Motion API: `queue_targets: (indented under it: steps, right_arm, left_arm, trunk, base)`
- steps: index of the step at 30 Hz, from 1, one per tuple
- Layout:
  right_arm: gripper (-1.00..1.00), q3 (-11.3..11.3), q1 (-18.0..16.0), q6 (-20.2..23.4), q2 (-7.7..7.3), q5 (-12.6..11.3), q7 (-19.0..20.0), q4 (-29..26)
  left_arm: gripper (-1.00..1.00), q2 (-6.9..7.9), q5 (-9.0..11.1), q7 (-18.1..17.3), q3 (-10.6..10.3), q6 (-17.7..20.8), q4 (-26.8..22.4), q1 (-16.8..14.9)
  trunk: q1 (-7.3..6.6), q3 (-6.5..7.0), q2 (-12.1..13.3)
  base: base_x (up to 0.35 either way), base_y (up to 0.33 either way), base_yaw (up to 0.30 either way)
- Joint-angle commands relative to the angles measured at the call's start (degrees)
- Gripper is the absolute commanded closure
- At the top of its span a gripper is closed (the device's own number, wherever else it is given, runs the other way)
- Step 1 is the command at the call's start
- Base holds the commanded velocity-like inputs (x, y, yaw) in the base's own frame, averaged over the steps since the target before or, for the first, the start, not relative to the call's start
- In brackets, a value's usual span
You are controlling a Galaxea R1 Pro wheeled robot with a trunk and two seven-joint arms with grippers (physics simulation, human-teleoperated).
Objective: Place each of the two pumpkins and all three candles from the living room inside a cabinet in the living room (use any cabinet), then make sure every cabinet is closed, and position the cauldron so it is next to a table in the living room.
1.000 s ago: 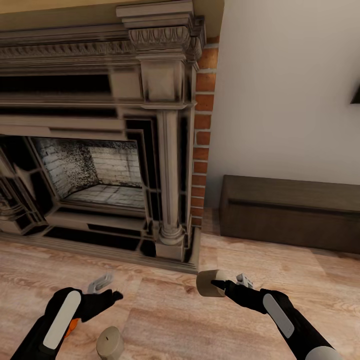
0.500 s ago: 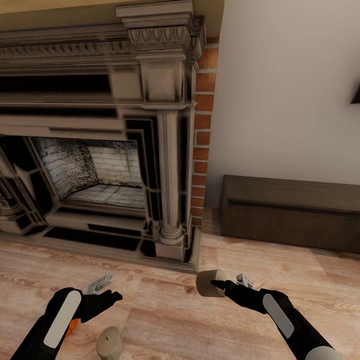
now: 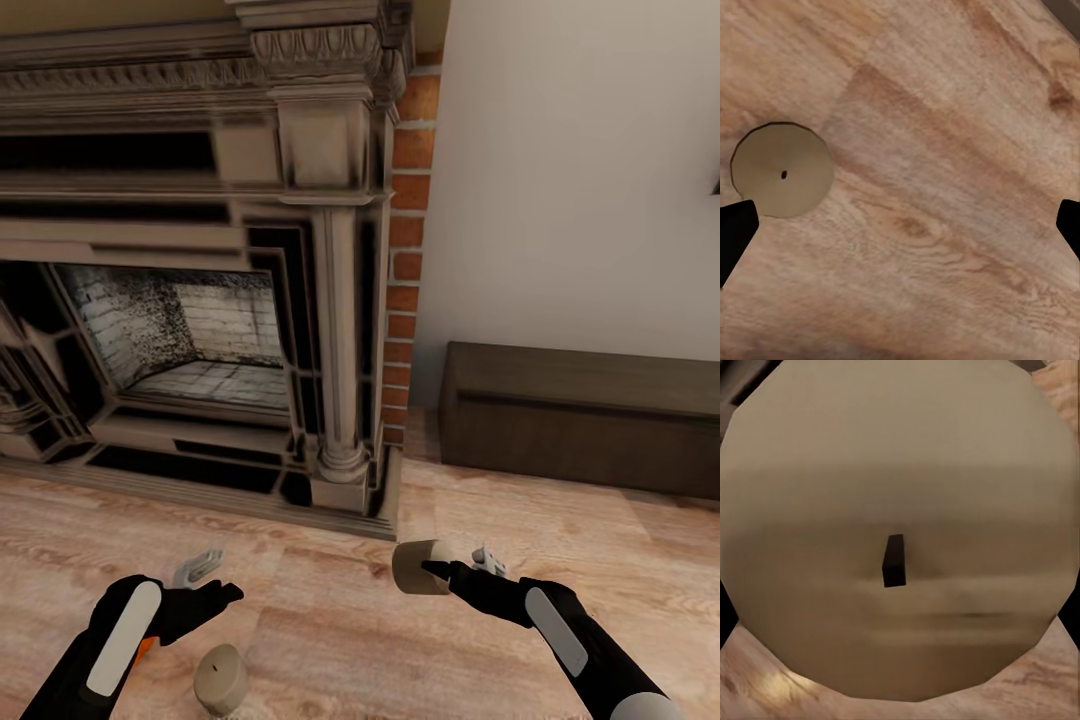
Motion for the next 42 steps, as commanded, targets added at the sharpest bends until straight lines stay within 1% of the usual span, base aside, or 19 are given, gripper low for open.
queue_targets:
  steps: [1, 2, 3, 5, 8, 9, 11, 13, 30, 35, 42]
  right_arm:
    - [1.0, 0.1, 0.0, 0.2, -0.05, -0.3, 0.1, 0.0]
    - [1.0, 0.1, 0.0, 0.2, -0.05, -0.3, 0.1, 0.0]
    - [1.0, 0.2, 0.0, 0.2, -0.05, -0.3, 0.1, 0.0]
    - [1.0, 0.2, 0.0, 0.2, -0.05, -0.3, 0.1, 0.0]
    - [1.0, 0.3, 0.0, 0.2, -0.05, -0.3, 0.1, 0.0]
    - [1.0, 0.3, 0.0, 0.2, -0.05, -0.2, 0.1, 0.0]
    - [1.0, 0.3, 0.0, 0.2, -0.05, -0.2, 0.1, -0.1]
    - [1.0, 0.4, 0.0, 0.2, -0.05, -0.2, 0.1, -0.4]
    - [1.0, 0.8, 0.0, 0.2, -0.12, -0.1, 0.1, -1.1]
    - [1.0, 0.9, 0.0, 0.2, -0.11, -0.1, 1.4, -1.1]
    - [1.0, 0.9, 0.0, 0.2, -0.14, -0.1, 1.8, -1.2]
  left_arm:
    - [-1.0, 0.03, 0.5, 0.5, 0.0, -0.3, 0.1, 0.0]
    - [-1.0, 0.07, 0.4, 0.6, 0.0, -1.1, 0.2, 0.0]
    - [-1.0, 0.12, 0.3, 0.7, 0.0, -2.5, 0.3, 0.0]
    - [-1.0, 0.15, 0.2, 1.3, 0.0, -3.8, 0.6, 0.0]
    - [-1.0, 0.06, 0.2, 4.0, 0.1, -4.7, 0.8, 0.0]
    - [-1.0, -0.01, 0.2, 5.9, 0.1, -5.2, 0.8, 0.0]
    - [-1.0, -0.06, 0.5, 8.1, 0.1, -6.5, 0.8, 0.0]
    - [-1.0, -0.08, 0.5, 8.8, 0.1, -7.0, 0.8, 0.0]
    - [-1.0, -0.12, 0.2, 9.5, 0.1, -7.5, 0.8, 0.0]
    - [-1.0, -0.09, 0.3, 9.5, 0.1, -7.5, 0.8, 0.0]
    - [-1.0, -0.09, 0.3, 9.5, 0.1, -7.5, 0.8, 0.0]
  trunk:
    - [0.01, -0.28, 0.0]
    - [0.04, -0.5, -0.1]
    - [0.04, -0.5, -0.1]
    - [0.04, -0.5, -0.1]
    - [0.04, -0.5, -0.1]
    - [0.04, -0.5, -0.1]
    - [0.04, -0.5, -0.1]
    - [0.04, -0.5, -0.1]
    - [0.04, -0.5, -0.1]
    - [0.04, -0.5, -0.1]
    - [0.04, -0.5, -0.1]
  base:
    - [0.0, 0.0, 0.0]
    - [0.0, 0.0, 0.0]
    - [0.0, 0.0, 0.0]
    - [0.0, 0.0, 0.0]
    - [0.0, 0.0, 0.0]
    - [0.0, 0.0, 0.0]
    - [0.0, 0.0, 0.0]
    - [0.0, 0.0, 0.0]
    - [0.0, 0.0, 0.0]
    - [0.0, 0.0, 0.0]
    - [0.0, 0.0, 0.0]
